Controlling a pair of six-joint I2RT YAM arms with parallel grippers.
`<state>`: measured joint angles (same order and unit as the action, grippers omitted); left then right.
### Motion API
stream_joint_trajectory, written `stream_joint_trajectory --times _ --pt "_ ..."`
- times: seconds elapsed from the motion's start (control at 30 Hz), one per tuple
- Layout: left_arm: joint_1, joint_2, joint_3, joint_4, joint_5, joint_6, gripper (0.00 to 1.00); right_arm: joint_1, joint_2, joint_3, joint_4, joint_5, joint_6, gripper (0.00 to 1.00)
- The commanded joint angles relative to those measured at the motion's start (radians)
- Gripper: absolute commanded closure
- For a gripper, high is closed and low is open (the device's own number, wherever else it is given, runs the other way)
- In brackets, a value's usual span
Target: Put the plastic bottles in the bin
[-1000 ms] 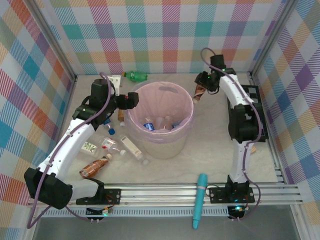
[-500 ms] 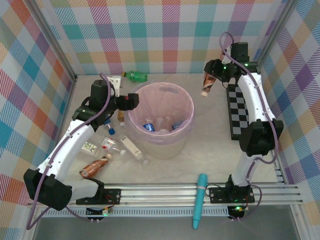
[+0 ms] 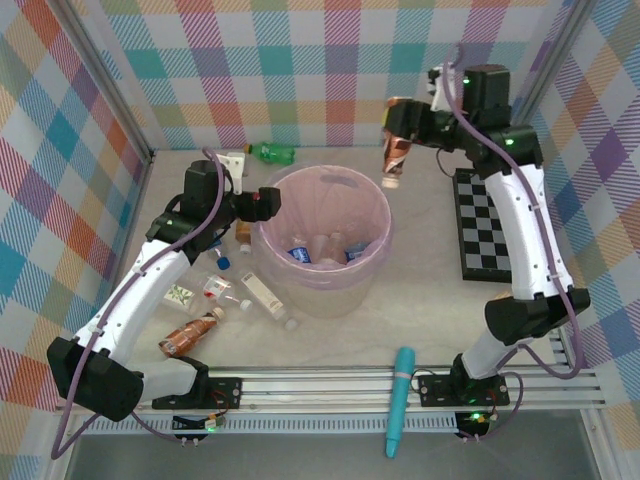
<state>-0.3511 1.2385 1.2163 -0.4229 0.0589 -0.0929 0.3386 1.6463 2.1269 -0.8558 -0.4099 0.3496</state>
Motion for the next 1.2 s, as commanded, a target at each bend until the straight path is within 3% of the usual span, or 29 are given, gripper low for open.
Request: stream_joint_trajectory --times 0.0,0.3,0.43,0.77,0.97,1.17 --pt "-0.006 0.006 -0.031 -0.063 -0.029 0.018 0.05 0.103 0.041 0.044 -0.083 0.001 -0.061 0.52" --pt "-0.008 0.002 -0.029 -0.055 0.008 0.002 0.09 0.291 0.151 0.009 -0.149 0.115 -0.101 0.51" --pt "-0.008 -0.006 -0.030 -0.051 0.016 -0.001 0.20 0.323 0.180 -0.033 -0.142 0.142 -0.099 0.51" --pt "-0.007 -0.016 -0.029 -0.039 0.067 -0.011 0.23 0.350 0.161 -0.263 -0.016 0.127 -0.039 0.50" --pt "-0.008 -0.018 -0.030 -0.029 0.109 -0.013 0.26 0.351 0.167 -0.361 0.059 0.156 -0.011 0.43" --pt "-0.007 -0.020 -0.037 -0.009 0.150 -0.028 0.29 0.358 0.174 -0.405 0.090 0.198 -0.001 0.26"
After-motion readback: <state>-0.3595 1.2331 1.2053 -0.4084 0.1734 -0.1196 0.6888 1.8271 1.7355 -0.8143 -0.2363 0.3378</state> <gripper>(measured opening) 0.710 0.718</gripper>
